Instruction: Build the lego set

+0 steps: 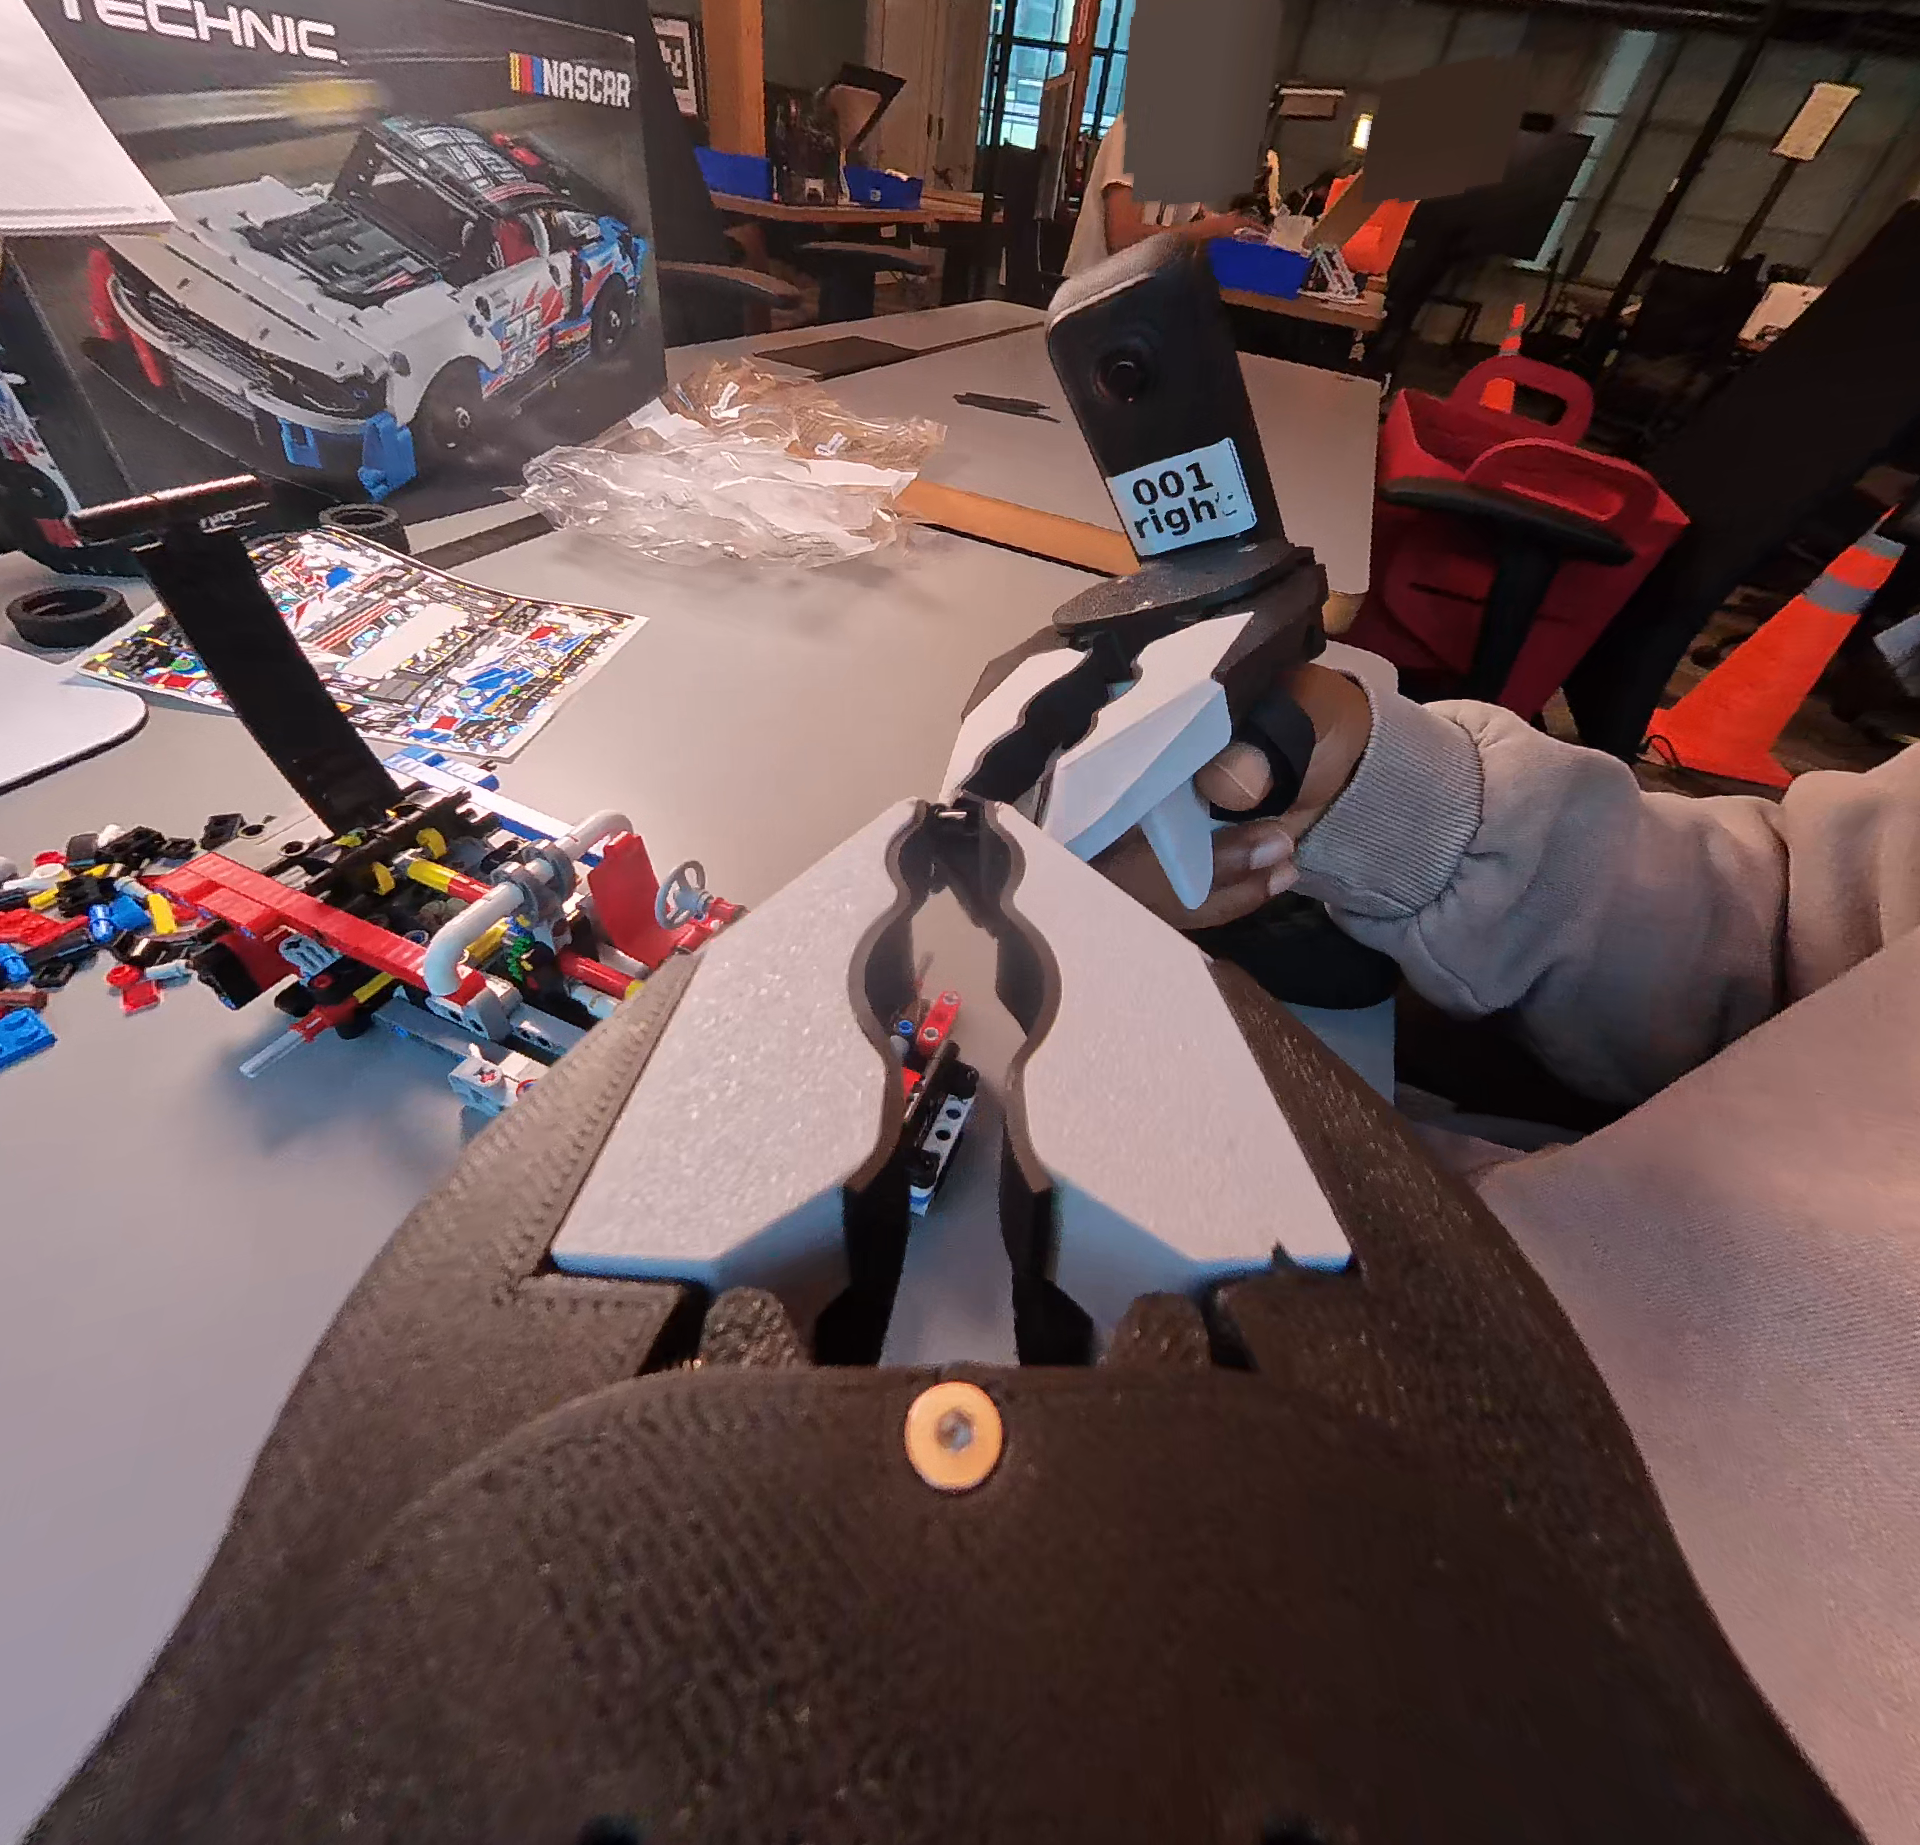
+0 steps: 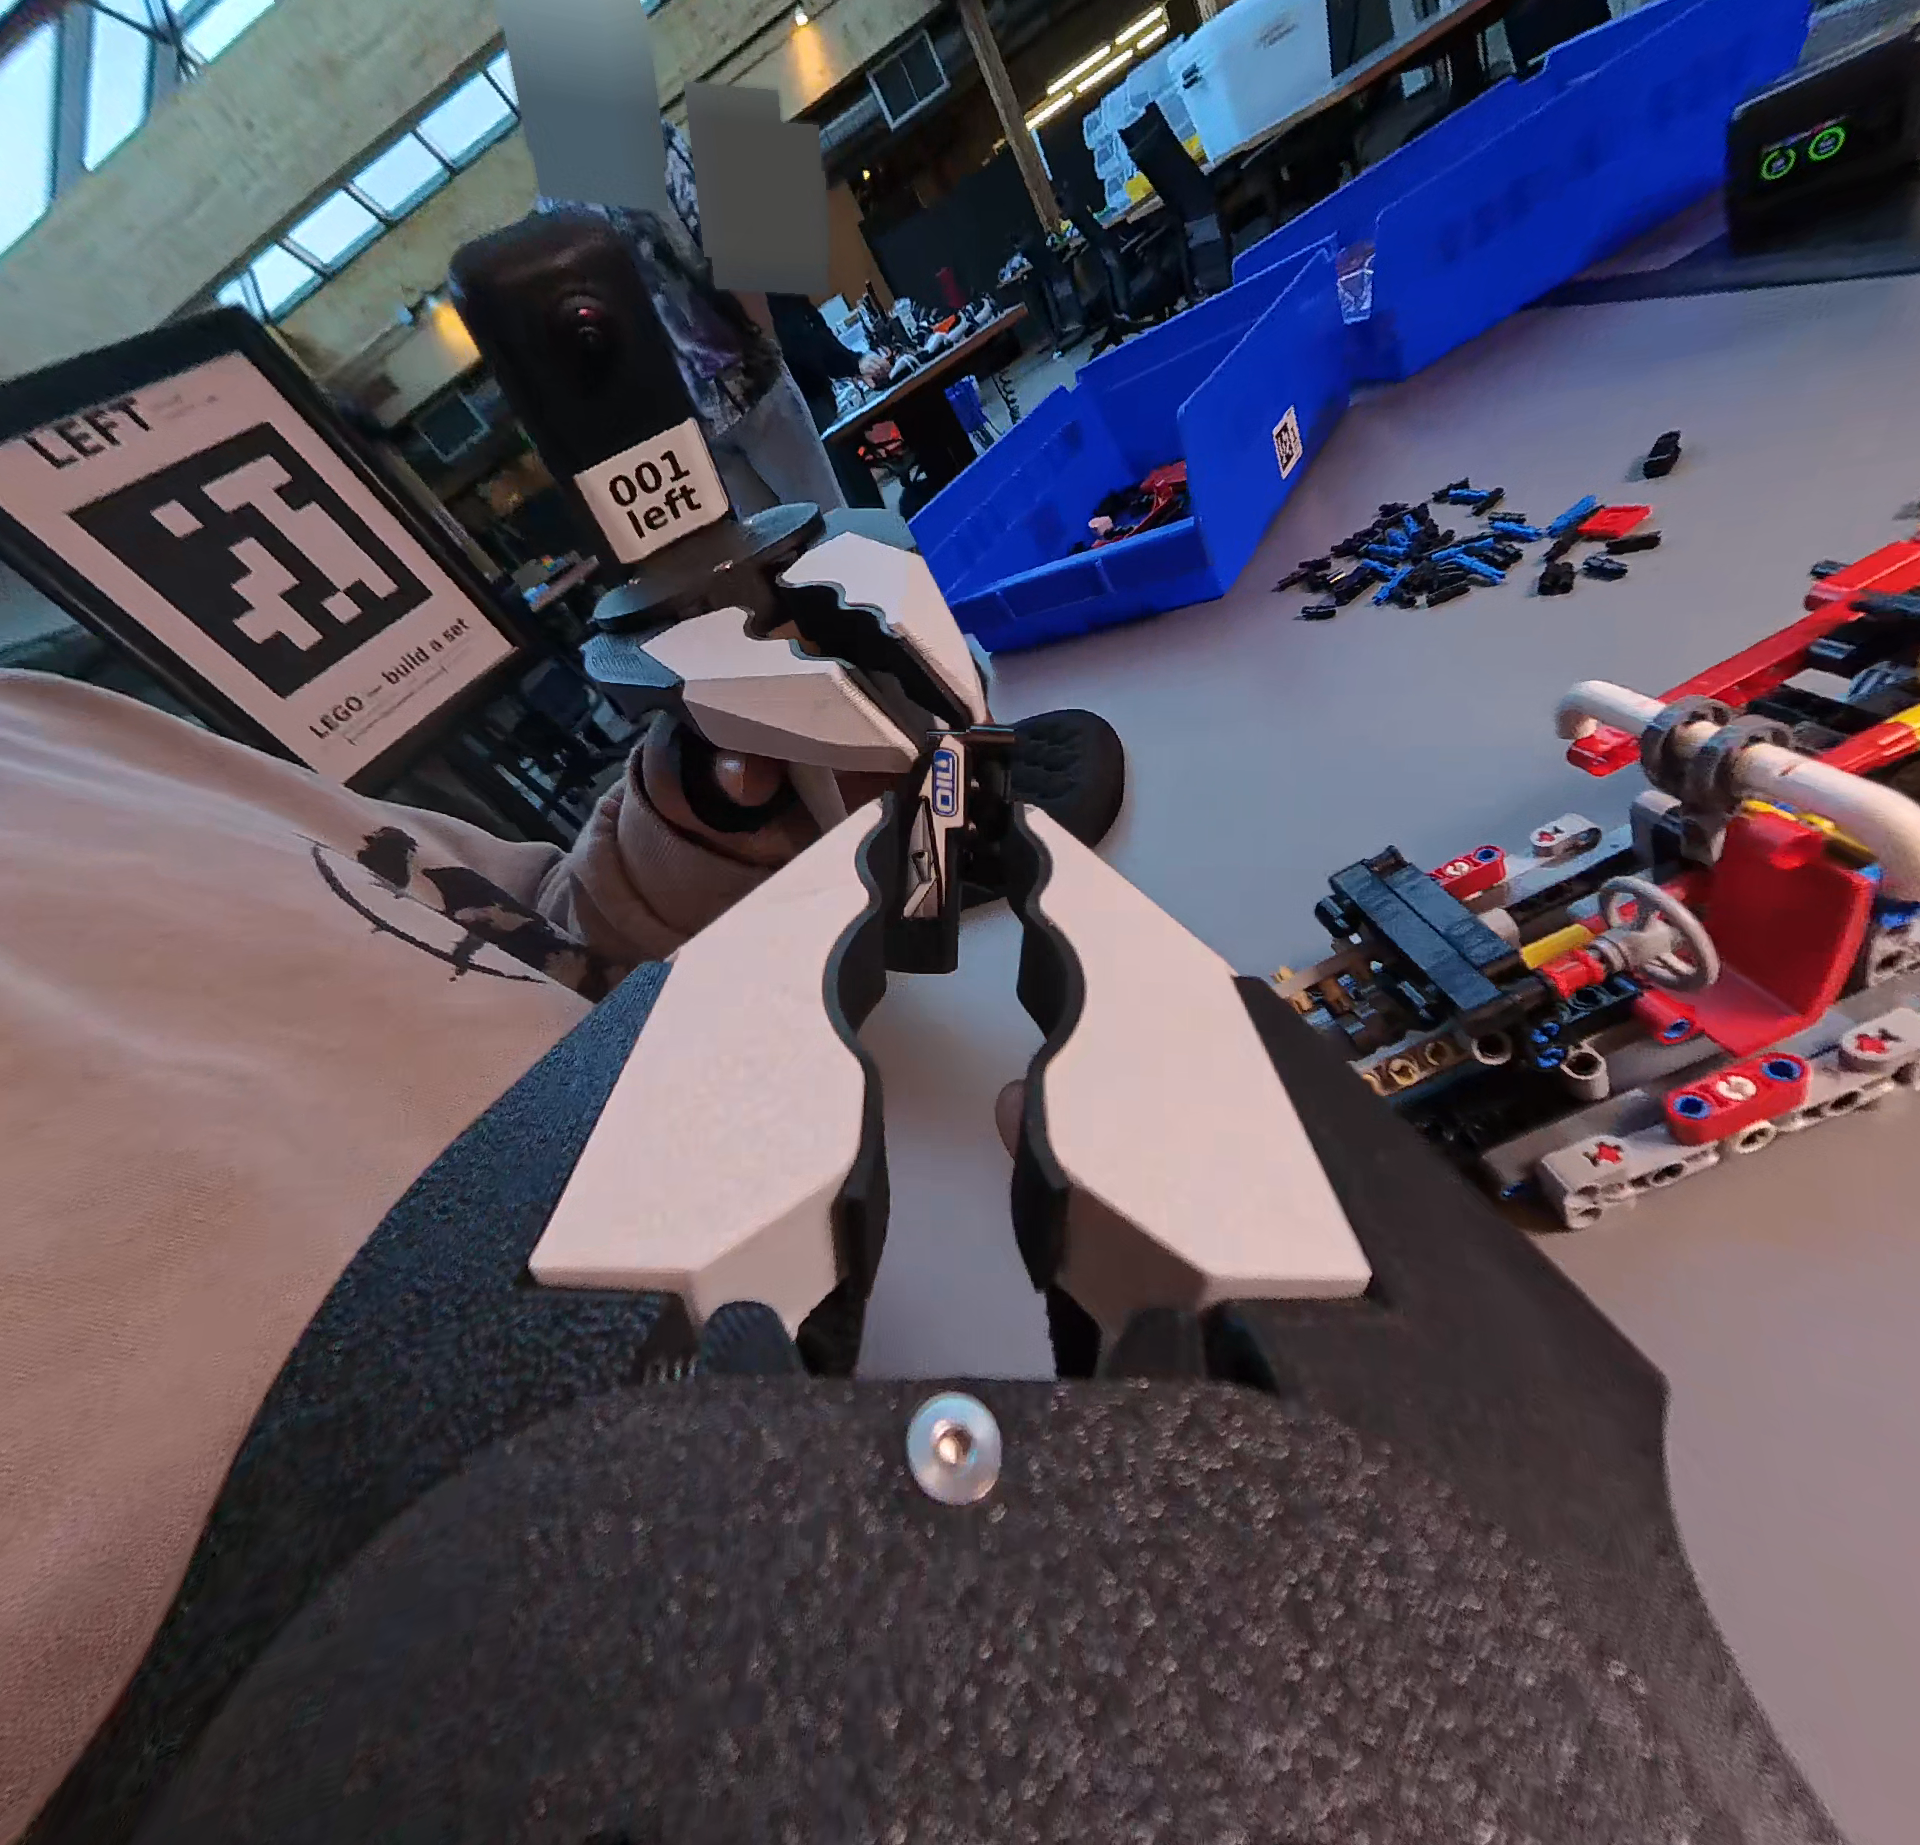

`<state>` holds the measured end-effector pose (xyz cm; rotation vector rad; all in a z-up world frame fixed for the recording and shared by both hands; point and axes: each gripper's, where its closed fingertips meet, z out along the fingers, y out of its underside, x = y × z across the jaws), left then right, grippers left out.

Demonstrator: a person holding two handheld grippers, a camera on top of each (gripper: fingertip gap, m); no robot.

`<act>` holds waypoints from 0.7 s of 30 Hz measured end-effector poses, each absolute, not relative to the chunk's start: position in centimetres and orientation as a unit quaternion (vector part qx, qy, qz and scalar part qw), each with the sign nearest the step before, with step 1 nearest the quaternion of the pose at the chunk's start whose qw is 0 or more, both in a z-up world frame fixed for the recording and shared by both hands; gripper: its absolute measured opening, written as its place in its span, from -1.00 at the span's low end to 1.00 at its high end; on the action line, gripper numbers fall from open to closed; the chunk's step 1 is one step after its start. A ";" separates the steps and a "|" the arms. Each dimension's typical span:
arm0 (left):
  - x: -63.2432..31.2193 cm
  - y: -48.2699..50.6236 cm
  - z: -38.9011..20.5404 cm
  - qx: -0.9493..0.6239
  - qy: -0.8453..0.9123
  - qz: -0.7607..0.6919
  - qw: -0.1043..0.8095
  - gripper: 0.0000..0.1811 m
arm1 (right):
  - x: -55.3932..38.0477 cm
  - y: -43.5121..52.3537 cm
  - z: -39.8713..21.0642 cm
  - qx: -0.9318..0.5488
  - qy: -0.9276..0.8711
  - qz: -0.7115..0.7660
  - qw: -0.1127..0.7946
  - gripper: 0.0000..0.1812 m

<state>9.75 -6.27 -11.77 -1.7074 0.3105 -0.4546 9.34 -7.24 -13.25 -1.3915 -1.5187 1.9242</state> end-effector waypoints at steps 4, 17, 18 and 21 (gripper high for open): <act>10.3 -6.9 -11.5 -0.736 0.151 -0.226 0.620 -0.94 | 10.0 -7.6 -12.9 -0.455 -0.560 0.671 0.173 -0.80; 10.9 -7.6 -11.5 -0.737 0.180 -0.229 0.610 -1.00 | 10.7 -7.9 -12.8 -0.430 -0.554 0.701 0.132 -0.81; 10.8 -7.5 -11.6 -0.740 0.178 -0.224 0.608 -1.00 | 10.6 -7.8 -12.9 -0.432 -0.554 0.699 0.132 -0.81; 9.5 -7.1 -12.3 -0.758 0.156 -0.192 0.603 -1.00 | 11.2 -8.0 -12.1 -0.409 -0.550 0.716 0.131 -0.81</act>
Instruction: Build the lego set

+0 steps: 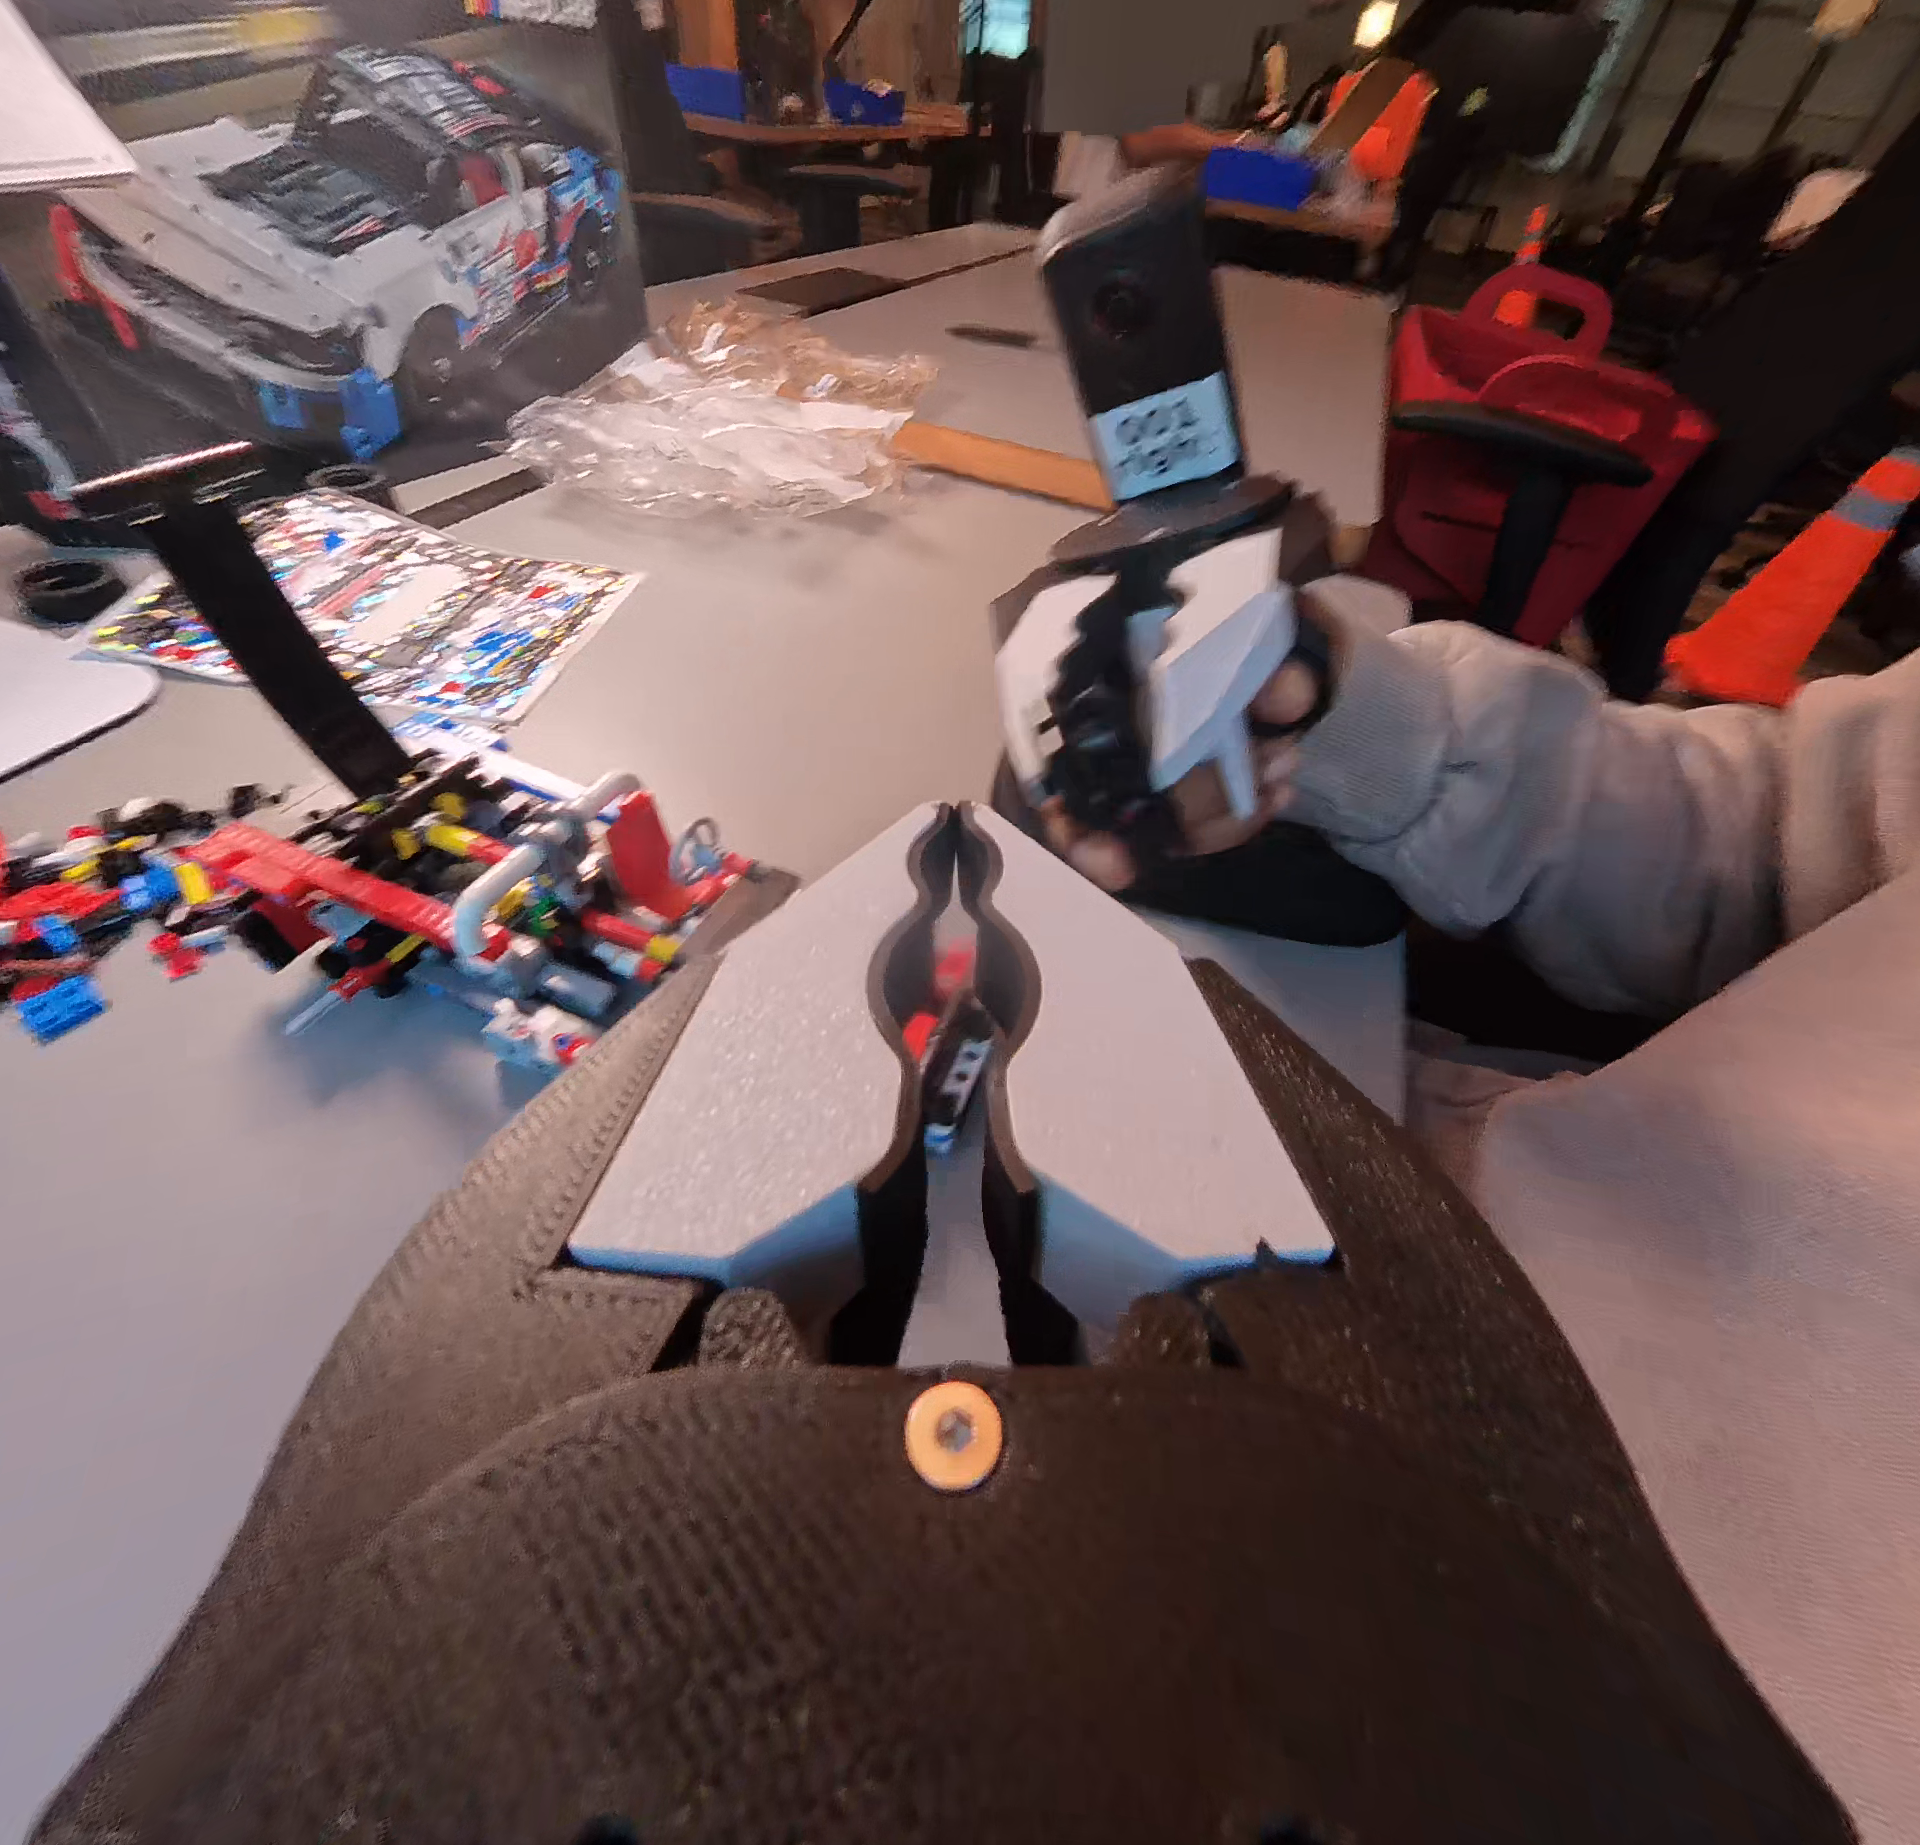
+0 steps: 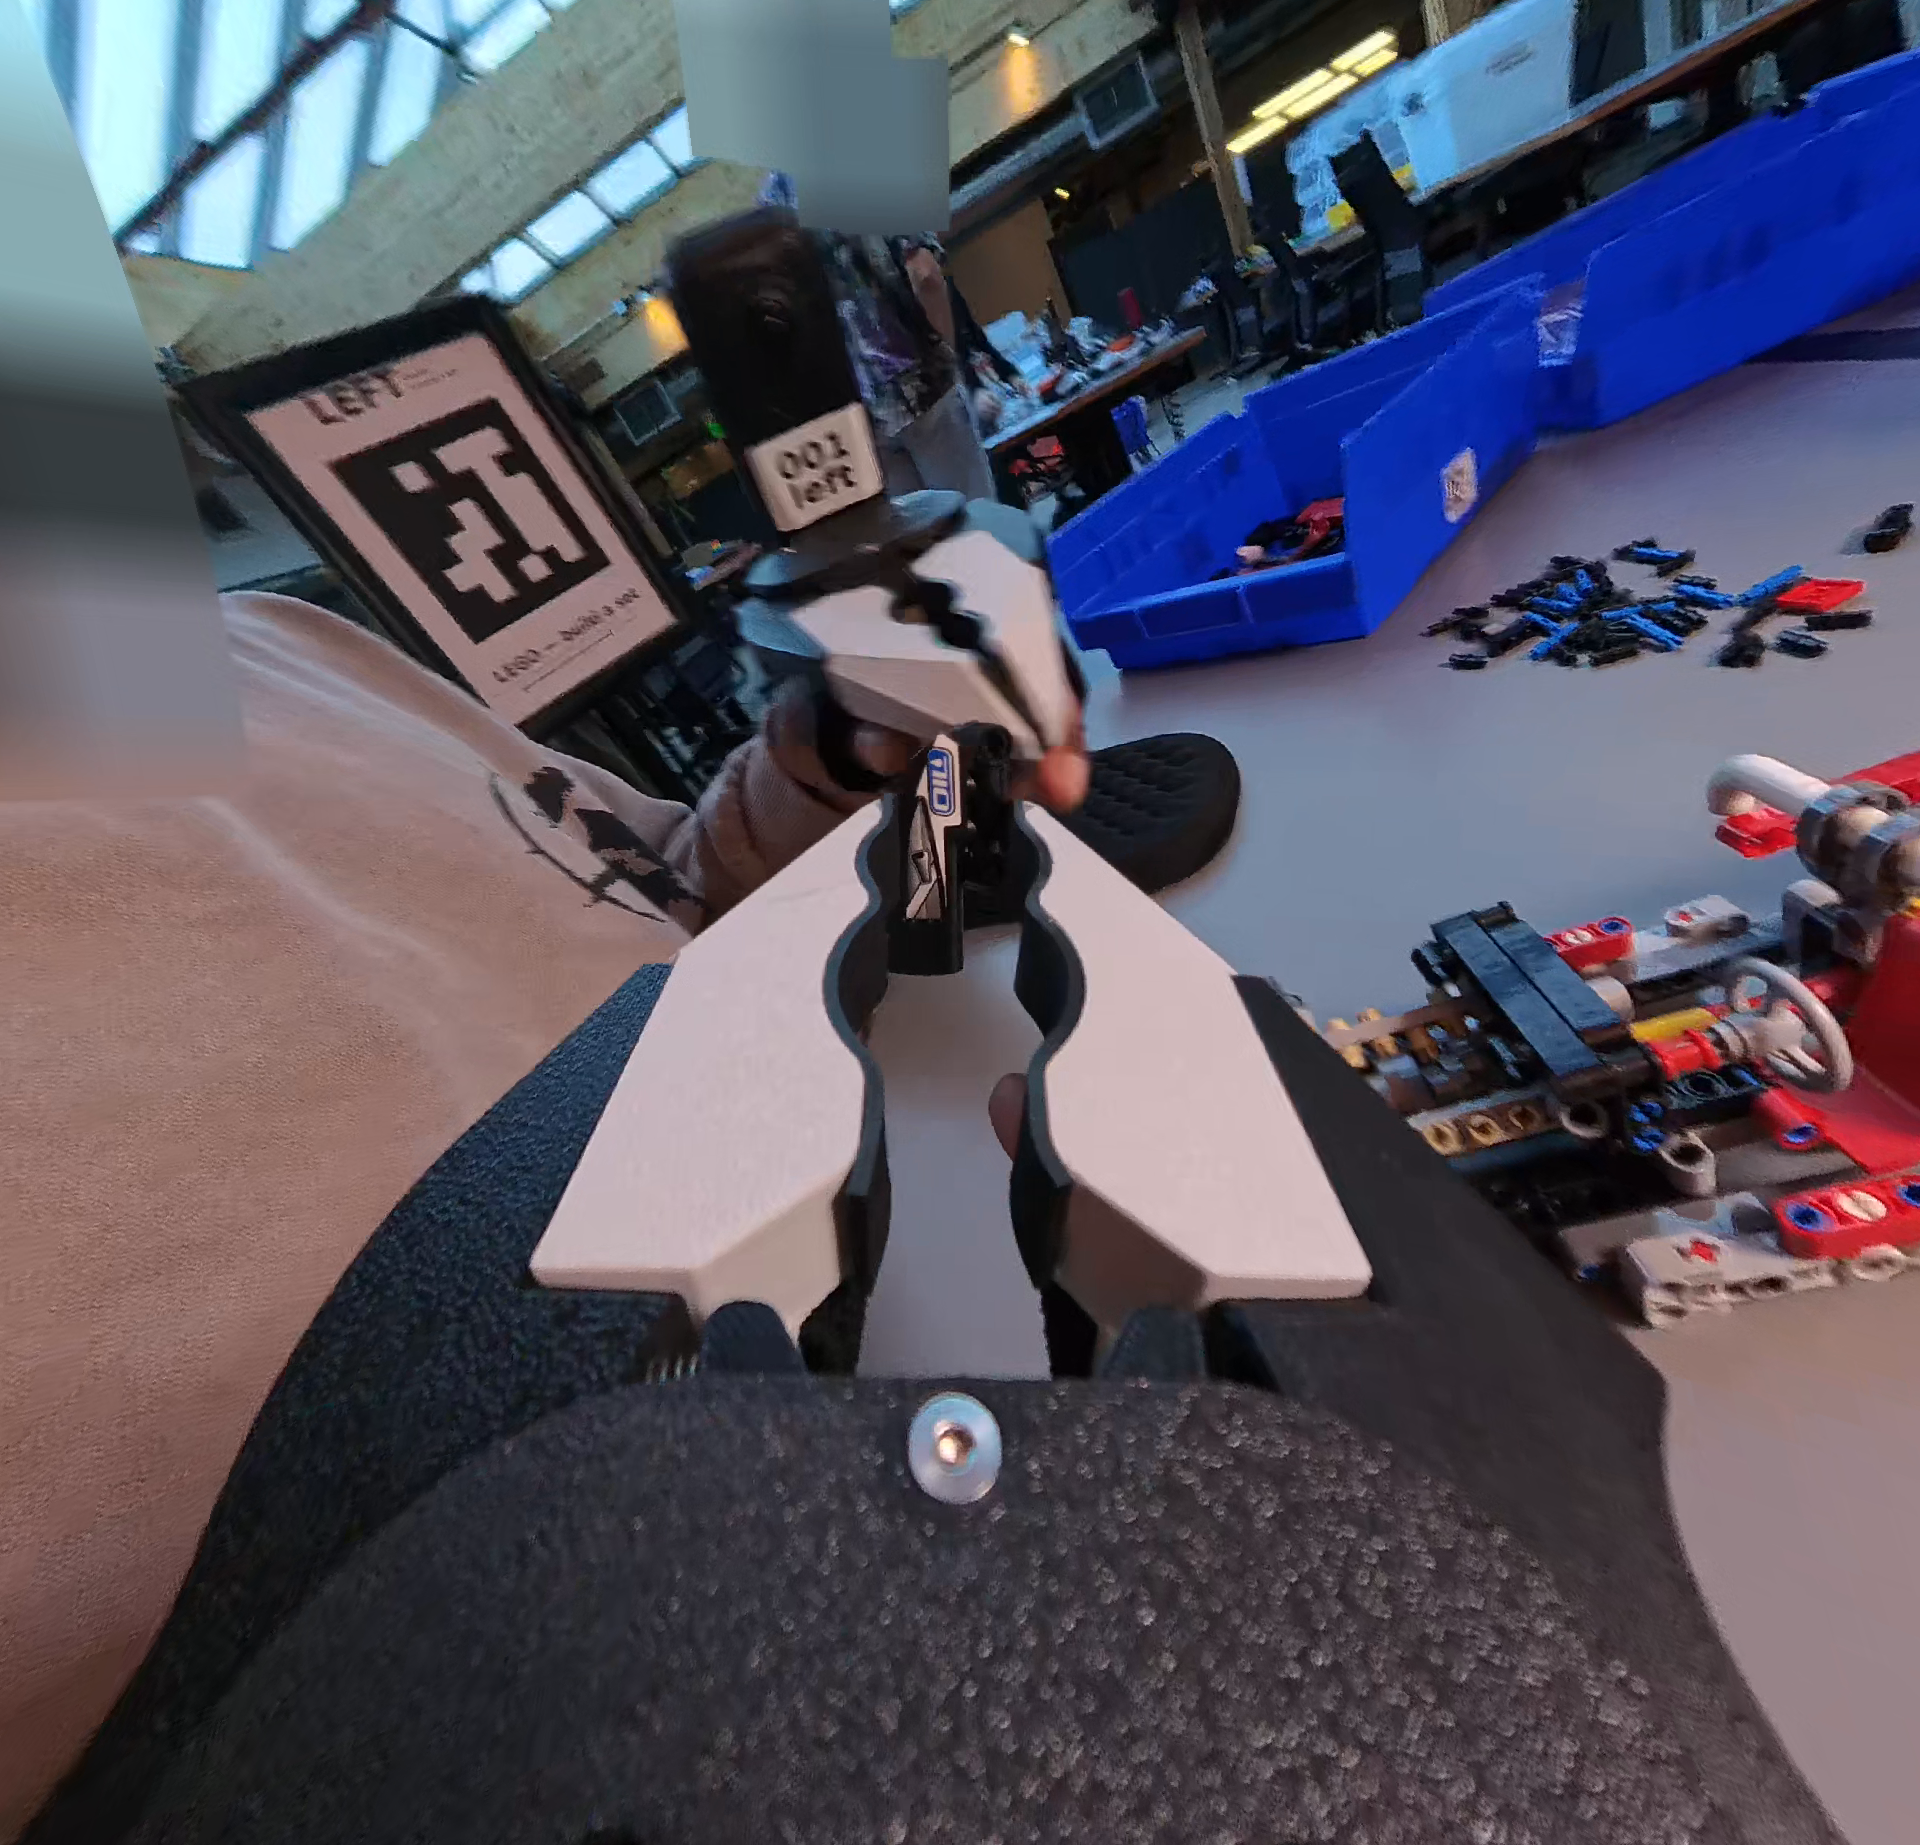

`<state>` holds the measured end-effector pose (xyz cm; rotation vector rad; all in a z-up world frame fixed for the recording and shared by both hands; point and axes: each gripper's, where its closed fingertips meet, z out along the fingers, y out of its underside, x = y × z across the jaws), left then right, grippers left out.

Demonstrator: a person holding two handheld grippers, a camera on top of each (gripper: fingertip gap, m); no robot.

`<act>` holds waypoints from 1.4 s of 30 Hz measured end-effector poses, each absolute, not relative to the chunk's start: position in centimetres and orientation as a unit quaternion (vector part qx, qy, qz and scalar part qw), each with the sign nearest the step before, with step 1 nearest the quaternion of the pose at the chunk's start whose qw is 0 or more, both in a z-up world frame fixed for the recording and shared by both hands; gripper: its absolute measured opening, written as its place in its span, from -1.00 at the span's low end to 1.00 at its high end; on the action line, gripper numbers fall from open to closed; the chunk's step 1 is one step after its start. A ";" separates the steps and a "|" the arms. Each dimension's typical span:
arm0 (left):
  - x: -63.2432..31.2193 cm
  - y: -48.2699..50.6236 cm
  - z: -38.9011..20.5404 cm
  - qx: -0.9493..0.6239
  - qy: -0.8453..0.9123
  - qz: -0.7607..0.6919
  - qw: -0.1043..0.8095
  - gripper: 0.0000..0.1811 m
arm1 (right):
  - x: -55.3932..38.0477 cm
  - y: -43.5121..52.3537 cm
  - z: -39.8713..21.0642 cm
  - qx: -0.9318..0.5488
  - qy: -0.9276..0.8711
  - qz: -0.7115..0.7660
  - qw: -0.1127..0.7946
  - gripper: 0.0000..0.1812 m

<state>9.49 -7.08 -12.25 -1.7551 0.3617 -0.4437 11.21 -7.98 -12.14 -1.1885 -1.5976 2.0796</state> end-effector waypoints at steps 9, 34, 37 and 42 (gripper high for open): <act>9.6 -7.5 -11.0 -0.739 0.142 -0.214 0.623 -0.83 | 11.0 -7.7 -11.4 -0.411 -0.541 0.720 0.143 -0.81; 11.8 -8.2 -10.4 -0.683 0.142 -0.388 0.602 -0.99 | 11.8 -9.8 -11.6 -0.372 -0.565 0.726 0.123 -0.81; 12.0 -8.5 -10.3 -0.664 0.132 -0.446 0.586 -0.99 | 12.1 -10.2 -11.6 -0.359 -0.572 0.727 0.123 -0.81; 12.4 -9.0 -10.1 -0.635 0.120 -0.506 0.571 -0.99 | 12.6 -10.7 -11.4 -0.339 -0.576 0.735 0.120 -0.81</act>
